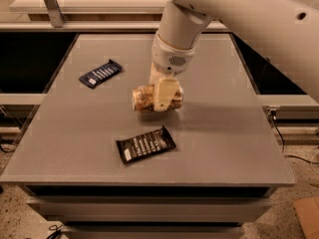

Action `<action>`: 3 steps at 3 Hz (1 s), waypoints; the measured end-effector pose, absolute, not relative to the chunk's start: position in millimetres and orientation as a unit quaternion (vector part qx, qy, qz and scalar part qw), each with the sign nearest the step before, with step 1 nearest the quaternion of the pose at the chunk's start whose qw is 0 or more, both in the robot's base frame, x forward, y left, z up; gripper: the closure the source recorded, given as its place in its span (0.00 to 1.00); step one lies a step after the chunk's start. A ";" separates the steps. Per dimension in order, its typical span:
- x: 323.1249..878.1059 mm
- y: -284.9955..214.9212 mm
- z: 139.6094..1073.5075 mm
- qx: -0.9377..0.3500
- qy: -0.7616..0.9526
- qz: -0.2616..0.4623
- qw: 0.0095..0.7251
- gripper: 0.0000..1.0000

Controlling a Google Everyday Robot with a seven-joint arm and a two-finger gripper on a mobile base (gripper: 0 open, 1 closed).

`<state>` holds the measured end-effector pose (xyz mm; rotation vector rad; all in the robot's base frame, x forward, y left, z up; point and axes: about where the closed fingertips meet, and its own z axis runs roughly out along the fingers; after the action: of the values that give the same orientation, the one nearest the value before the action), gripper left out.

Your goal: Move orange can near rxbar chocolate

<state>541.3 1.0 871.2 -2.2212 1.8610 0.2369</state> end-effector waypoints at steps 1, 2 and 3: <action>509.2 26.5 869.0 -0.791 0.597 0.086 0.103 1.00; 484.4 51.3 862.6 -0.817 0.562 0.096 0.090 1.00; 471.1 69.6 856.3 -0.833 0.538 0.103 0.080 1.00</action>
Offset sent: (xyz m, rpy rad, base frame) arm -0.0879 0.0770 -0.0164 -0.0358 0.0632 0.3027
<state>471.1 69.6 856.3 -2.4902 1.6096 0.3083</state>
